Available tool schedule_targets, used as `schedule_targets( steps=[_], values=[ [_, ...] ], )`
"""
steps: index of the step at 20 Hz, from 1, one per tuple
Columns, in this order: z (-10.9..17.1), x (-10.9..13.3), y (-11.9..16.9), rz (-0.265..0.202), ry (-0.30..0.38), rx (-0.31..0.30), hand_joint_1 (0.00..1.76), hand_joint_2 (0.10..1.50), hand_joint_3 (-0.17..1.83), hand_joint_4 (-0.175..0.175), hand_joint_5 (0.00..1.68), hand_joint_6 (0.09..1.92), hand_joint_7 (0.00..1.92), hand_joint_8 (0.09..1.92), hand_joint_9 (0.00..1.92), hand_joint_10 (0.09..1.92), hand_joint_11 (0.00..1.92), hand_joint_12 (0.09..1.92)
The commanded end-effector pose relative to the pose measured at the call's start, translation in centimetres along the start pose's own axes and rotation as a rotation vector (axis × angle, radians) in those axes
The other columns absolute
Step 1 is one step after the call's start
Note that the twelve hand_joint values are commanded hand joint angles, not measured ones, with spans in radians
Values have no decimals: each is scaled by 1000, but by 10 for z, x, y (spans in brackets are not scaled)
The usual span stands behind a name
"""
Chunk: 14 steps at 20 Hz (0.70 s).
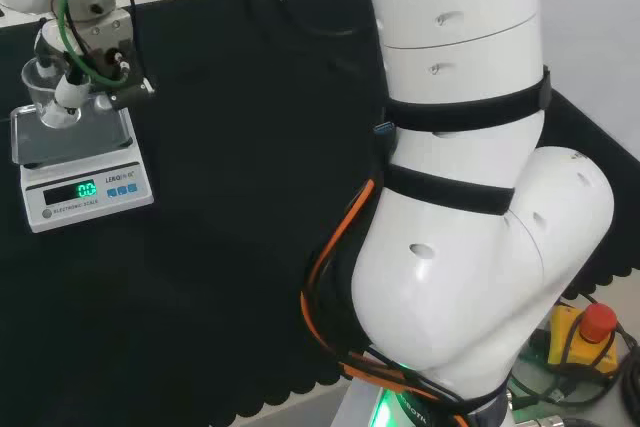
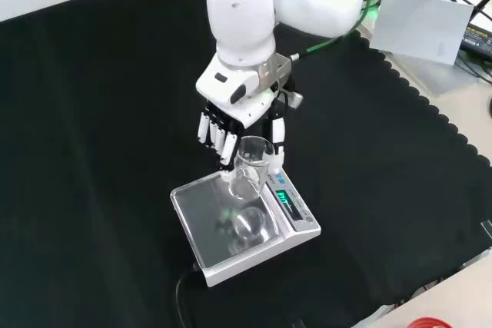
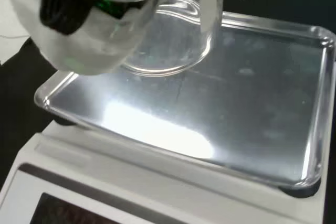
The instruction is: Put the beaker on the electronic balance.
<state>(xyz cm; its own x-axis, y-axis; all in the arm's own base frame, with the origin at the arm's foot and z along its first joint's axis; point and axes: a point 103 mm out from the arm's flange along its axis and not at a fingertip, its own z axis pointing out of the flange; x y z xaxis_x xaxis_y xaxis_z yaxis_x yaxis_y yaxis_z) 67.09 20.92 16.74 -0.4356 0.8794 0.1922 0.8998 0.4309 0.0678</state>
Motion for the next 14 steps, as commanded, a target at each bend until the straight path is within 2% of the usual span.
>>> schedule_targets(
  steps=[1, 4, 5, 8, 9, 10, 11, 12, 13, 14],
  values=[
    [37, 42, -22, -20, 43, 93, 1102, 691, 652, 175, 1178, 831, 1172, 977, 1318, 535, 978, 1140],
    [37, 44, -36, -54, 76, 102, 1102, 690, 653, 175, 1179, 830, 1172, 976, 1319, 535, 977, 1141],
    [36, 47, -43, -79, 86, 103, 1102, 690, 653, 175, 1179, 830, 1173, 976, 1320, 535, 977, 1141],
    [38, 45, -49, -102, 95, 165, 1095, 712, 627, 175, 1158, 852, 1166, 973, 1314, 534, 962, 1147],
    [39, 44, -48, -109, 94, 203, 1071, 670, 628, 119, 975, 926, 1096, 970, 1257, 541, 908, 1170],
    [40, 42, -48, -117, 89, 231, 1043, 610, 646, 61, 714, 960, 981, 969, 1175, 563, 820, 1215],
    [41, 40, -48, -124, 89, 254, 1002, 560, 650, 18, 466, 886, 841, 953, 1071, 586, 698, 1281],
    [43, 37, -49, -123, 86, 269, 927, 532, 605, -6, 258, 634, 625, 905, 885, 636, 510, 1363],
    [44, 36, -50, -122, 86, 272, 865, 524, 549, -18, 132, 374, 446, 867, 724, 705, 360, 1435],
    [44, 35, -50, -124, 88, 270, 819, 526, 493, -22, 64, 197, 318, 842, 608, 768, 262, 1488]
  ],
)
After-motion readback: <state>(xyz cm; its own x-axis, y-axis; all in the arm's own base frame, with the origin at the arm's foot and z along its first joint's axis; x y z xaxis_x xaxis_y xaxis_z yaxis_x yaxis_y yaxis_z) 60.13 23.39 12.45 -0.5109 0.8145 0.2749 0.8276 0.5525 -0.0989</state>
